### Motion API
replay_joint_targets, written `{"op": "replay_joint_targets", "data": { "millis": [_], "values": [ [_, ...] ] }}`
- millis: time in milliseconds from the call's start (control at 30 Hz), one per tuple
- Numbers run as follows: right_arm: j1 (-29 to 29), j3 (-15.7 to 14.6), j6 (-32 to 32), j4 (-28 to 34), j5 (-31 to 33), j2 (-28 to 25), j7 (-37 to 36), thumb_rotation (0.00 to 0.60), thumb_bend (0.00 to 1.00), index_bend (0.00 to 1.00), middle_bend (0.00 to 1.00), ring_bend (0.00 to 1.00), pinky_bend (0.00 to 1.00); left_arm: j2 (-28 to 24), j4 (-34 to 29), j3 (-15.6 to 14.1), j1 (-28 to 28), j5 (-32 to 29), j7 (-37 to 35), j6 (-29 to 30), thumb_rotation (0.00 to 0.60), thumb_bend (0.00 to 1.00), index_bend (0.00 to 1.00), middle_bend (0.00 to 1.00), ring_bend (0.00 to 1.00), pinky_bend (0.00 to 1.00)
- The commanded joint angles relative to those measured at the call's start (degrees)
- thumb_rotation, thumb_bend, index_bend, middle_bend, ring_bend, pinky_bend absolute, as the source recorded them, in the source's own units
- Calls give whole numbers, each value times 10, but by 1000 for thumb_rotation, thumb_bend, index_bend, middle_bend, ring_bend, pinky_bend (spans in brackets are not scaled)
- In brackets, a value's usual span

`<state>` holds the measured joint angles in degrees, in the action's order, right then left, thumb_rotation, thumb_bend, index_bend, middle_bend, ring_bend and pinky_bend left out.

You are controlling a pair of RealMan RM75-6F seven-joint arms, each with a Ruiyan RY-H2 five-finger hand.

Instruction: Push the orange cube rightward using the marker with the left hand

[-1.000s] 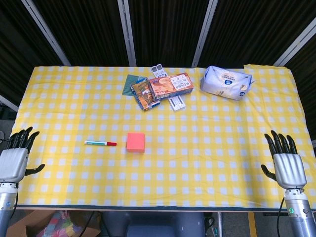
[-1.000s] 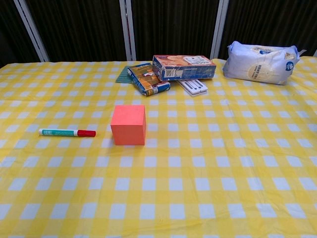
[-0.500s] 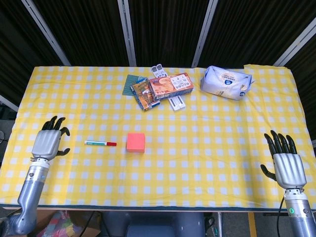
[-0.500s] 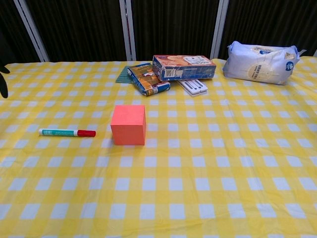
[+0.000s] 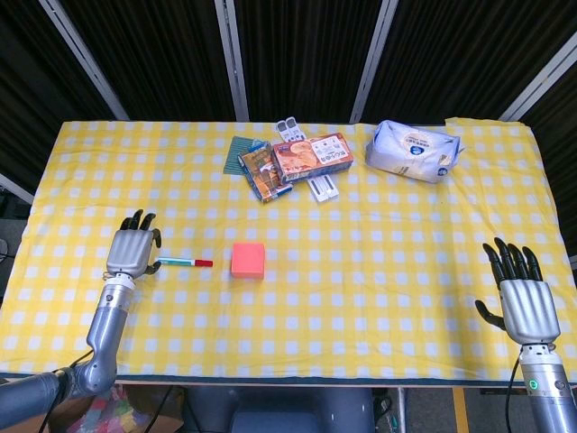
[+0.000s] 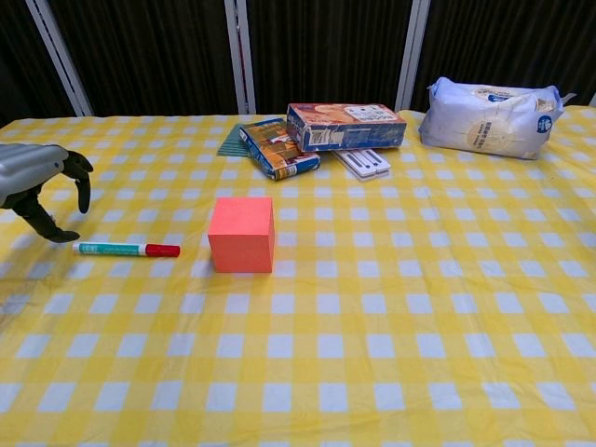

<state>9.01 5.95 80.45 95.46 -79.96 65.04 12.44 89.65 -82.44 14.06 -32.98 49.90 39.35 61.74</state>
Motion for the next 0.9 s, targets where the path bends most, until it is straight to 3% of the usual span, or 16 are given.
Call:
{"op": "replay_joint_targets", "data": {
  "millis": [33,667,900],
  "values": [
    [0,0,0,0,0,0,-3,600,303,0,0,0,0,14,13,1,-12,-16,7,-7,600,269,484,109,0,132],
    [0,0,-1,1,-2,-2,-15,600,302,0,0,0,0,65,60,-18,-46,-68,36,-19,600,306,491,107,0,132],
    [0,0,-1,1,-1,-2,-21,600,303,0,0,0,0,75,71,-19,-52,-81,35,-17,600,444,544,117,0,132]
  ]
}}
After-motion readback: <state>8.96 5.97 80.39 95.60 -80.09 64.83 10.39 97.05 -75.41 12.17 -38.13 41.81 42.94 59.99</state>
